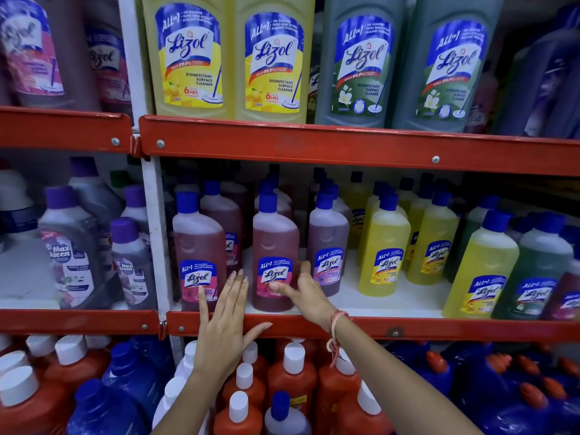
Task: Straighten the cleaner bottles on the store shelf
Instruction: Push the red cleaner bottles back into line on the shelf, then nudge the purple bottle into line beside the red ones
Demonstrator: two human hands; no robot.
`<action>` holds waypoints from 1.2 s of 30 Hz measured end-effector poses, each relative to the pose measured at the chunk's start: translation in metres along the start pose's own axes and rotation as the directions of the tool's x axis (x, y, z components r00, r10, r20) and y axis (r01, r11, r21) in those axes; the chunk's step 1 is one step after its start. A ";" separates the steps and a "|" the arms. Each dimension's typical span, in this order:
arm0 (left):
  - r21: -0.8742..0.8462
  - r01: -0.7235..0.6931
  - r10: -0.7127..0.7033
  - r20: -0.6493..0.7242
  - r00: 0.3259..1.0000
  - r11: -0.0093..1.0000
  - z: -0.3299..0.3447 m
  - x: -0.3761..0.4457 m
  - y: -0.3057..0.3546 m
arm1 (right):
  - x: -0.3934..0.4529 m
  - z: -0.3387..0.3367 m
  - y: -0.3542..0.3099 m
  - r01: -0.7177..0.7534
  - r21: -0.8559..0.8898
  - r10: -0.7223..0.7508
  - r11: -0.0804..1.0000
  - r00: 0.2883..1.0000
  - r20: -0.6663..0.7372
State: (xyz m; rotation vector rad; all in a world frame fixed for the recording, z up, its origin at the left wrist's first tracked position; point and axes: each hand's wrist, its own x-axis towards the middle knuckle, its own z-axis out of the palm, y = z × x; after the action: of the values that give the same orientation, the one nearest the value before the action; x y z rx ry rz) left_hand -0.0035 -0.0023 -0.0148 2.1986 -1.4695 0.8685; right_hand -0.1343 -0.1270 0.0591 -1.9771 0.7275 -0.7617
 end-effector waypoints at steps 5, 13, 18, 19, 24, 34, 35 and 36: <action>-0.034 0.019 -0.018 0.041 0.999 0.999 -0.002 -0.004 0.002 | -0.015 -0.008 0.004 0.022 -0.005 -0.022 1.000 1.000 0.007; -0.026 0.033 -0.031 0.087 0.996 0.999 -0.008 -0.005 0.008 | -0.028 -0.014 0.004 0.044 -0.012 -0.044 0.999 0.999 0.025; -0.030 0.019 -0.016 0.094 0.995 0.999 -0.004 -0.008 0.012 | -0.034 -0.019 0.009 0.089 0.036 -0.090 0.995 0.995 0.036; -0.030 0.015 -0.013 0.093 0.996 0.999 -0.003 -0.008 0.011 | -0.036 -0.023 0.010 0.107 0.063 -0.108 0.992 0.994 0.010; -0.030 0.003 0.000 0.085 0.996 1.000 -0.001 -0.008 0.011 | -0.035 -0.051 0.029 0.154 0.057 -0.122 0.986 0.921 -0.370; -0.029 0.014 -0.012 0.079 0.997 0.999 0.003 -0.006 0.009 | 0.009 -0.079 0.035 0.007 0.221 0.030 0.975 0.986 -0.165; -0.030 0.015 -0.013 0.082 0.997 0.999 0.004 -0.006 0.009 | 0.011 -0.080 0.035 -0.001 0.245 0.037 0.969 0.989 -0.144; -0.031 0.016 -0.013 0.086 0.996 0.999 0.004 -0.006 0.009 | 0.013 -0.080 0.036 -0.007 0.276 0.044 0.961 0.991 -0.127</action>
State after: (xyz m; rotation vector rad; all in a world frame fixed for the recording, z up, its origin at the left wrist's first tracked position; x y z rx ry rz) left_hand -0.0122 -0.0038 -0.0225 2.2460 -1.4937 0.7497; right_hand -0.1925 -0.1936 0.0658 -1.6758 0.6831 -0.9330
